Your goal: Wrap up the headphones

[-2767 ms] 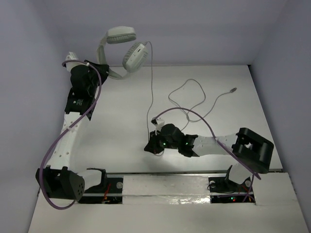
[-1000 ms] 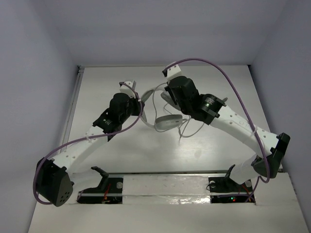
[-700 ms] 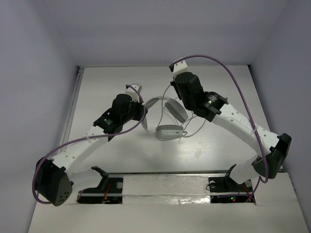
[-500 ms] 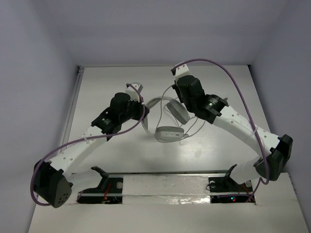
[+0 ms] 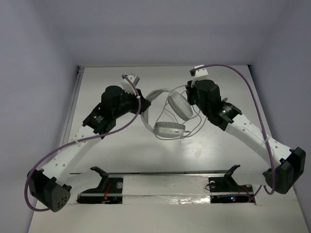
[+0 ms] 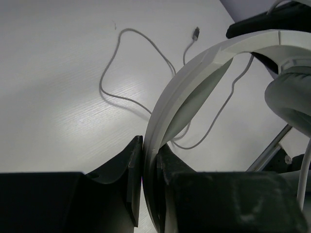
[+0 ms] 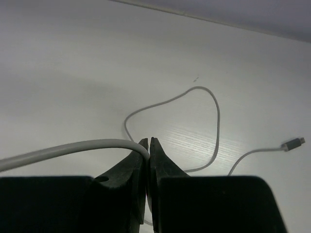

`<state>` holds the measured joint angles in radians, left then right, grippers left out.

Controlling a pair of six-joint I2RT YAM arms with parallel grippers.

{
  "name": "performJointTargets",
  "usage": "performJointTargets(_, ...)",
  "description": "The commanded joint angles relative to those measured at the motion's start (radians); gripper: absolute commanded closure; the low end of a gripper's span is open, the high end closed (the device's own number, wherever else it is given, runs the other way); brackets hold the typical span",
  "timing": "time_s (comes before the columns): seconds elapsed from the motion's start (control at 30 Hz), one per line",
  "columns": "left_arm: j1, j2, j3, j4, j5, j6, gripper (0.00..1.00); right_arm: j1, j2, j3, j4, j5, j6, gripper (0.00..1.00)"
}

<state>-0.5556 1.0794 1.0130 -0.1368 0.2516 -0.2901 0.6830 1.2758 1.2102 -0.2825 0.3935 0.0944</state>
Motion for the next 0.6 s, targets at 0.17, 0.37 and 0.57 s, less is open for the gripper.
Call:
performJointTargets(0.17,0.063,-0.055,0.087,0.117,0.146,-0.089,1.00,-0.019,-0.064,-0.116,0.181,-0.166,0.126,0.87)
performJointTargets(0.37,0.123,-0.047,0.116,0.160,0.259,-0.162,1.00,-0.019,-0.092,-0.259,0.417,-0.303,0.209,0.70)
performJointTargets(0.57,0.184,-0.022,0.213,0.091,0.271,-0.187,1.00,-0.042,-0.035,-0.385,0.601,-0.349,0.260,0.67)
